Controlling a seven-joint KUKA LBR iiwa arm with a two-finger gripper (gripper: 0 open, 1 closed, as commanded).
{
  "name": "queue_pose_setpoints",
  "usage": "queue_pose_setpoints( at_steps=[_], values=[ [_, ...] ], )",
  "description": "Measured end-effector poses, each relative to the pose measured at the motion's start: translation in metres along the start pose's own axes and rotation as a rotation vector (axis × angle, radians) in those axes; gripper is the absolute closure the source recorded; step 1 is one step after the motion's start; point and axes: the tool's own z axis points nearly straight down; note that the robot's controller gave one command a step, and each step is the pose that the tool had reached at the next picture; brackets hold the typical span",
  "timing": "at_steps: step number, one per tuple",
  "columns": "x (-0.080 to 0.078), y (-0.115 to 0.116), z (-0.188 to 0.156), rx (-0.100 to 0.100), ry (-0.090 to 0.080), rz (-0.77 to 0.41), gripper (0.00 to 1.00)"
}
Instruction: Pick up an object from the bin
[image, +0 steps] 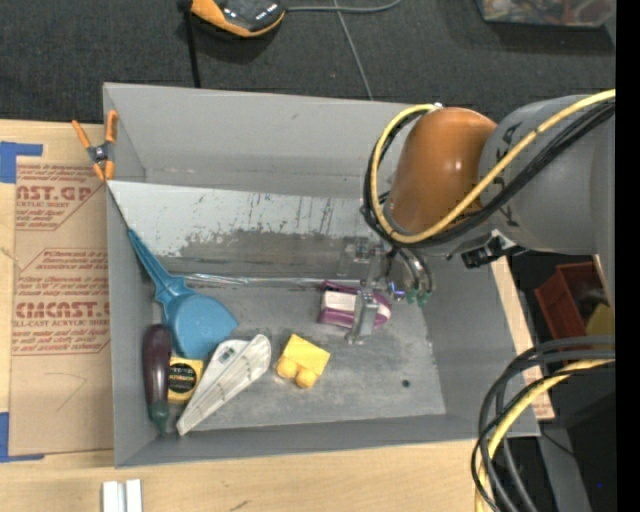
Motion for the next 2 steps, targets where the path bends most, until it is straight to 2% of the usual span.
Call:
queue_pose_setpoints(
  at_steps=[1,2],
  values=[
    [-0.009,-0.006,0.044,-0.002,-0.005,0.097,0.0],
    [-0.002,-0.009,0.079,-0.002,-0.015,0.234,1.0]
  ],
)
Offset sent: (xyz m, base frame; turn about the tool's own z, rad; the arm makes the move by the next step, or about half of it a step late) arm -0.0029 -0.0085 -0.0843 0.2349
